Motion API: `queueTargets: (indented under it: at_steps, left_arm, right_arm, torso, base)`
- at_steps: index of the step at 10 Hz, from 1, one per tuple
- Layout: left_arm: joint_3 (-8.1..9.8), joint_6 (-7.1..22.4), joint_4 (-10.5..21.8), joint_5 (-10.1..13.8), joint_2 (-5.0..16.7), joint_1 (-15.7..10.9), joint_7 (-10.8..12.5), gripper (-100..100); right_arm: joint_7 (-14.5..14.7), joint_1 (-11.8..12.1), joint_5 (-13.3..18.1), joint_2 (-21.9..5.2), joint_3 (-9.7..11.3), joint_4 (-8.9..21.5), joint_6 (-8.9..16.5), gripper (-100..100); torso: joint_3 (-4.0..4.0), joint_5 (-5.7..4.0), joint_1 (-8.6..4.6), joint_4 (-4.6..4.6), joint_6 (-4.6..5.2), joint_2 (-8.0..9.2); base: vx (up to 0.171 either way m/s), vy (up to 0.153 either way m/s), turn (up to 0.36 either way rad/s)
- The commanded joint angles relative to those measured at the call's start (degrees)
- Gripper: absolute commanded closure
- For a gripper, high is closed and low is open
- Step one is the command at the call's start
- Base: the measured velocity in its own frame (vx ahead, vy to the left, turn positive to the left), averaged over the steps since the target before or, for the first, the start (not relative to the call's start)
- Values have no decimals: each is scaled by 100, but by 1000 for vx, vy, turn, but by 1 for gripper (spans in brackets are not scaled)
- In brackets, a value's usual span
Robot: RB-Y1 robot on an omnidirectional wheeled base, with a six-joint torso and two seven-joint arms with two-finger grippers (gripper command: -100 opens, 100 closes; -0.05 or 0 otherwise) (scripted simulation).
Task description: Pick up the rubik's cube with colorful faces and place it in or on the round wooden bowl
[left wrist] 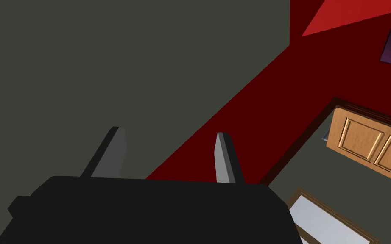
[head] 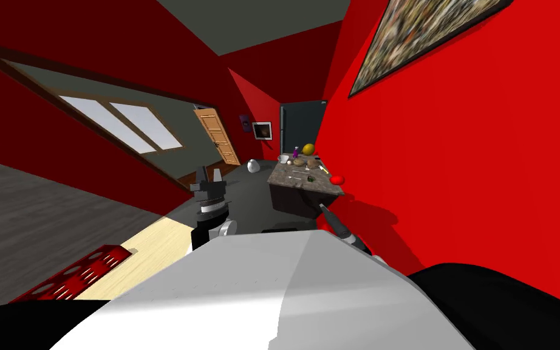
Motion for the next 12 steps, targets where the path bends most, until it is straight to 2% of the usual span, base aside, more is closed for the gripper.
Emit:
queueTargets:
  at_steps: [1,2,3,4,5,6,7,8,10,11,12]
  left_arm:
    - [0,0,0,0,0,0,0,0]
    - [-1,0,0,0,0,-1,0,0]
    - [-1,0,0,0,0,-1,0,0]
    - [0,0,0,0,0,0,0,0]
    - [0,0,0,0,0,-1,0,0]
    - [0,0,0,0,0,0,0,0]
    - [0,0,0,0,0,-1,0,0]
    - [0,0,0,0,0,0,0,0]
    - [0,0,0,0,1,0,0,0]
    - [0,0,0,0,1,0,0,0]
    - [1,0,0,0,1,1,0,0]
  right_arm:
    - [-23,257,254,-225,-181,286,-122,-100]
    - [-26,405,414,-408,-321,501,-198,-100]
    - [-26,507,501,-408,-321,604,-198,-100]
    - [-29,732,705,-597,-465,867,-263,-100]
    - [-29,762,754,-597,-465,867,-263,-100]
    - [-33,1017,972,-792,-612,1029,-315,-100]
    - [-37,1156,1146,-960,-765,1319,-356,-100]
    - [-37,1270,1267,-993,-765,1378,-356,-100]
    - [-46,1685,1656,-1344,-1076,1754,-401,-100]
    - [-46,1760,1776,-1405,-1076,1857,-401,-100]
    - [-51,1977,1970,-1608,-1226,2043,-404,-100]
  torso:
    - [0,0,0,0,0,0]
    - [1,1,-2,0,-7,2]
    - [2,-1,-10,1,-6,3]
    - [1,-1,-8,0,0,1]
    - [-1,-1,-10,0,-7,-2]
    - [-3,-1,-7,-1,0,-6]
    - [-5,-1,-7,-1,-5,-9]
    - [-6,-1,-10,-2,-5,-10]
    - [-9,0,-10,-3,-6,-16]
    - [-12,-1,-14,-4,-6,-21]
    - [-13,-4,-13,-4,-2,-24]
  base:
    - [-49,-5,348]
    - [-56,-21,491]
    - [-40,-27,209]
    - [-41,-18,343]
    - [-28,-19,212]
    - [-21,-8,361]
    - [-26,-17,400]
    - [-17,-17,300]
    - [-6,-14,458]
    - [2,-22,329]
    - [8,-12,453]
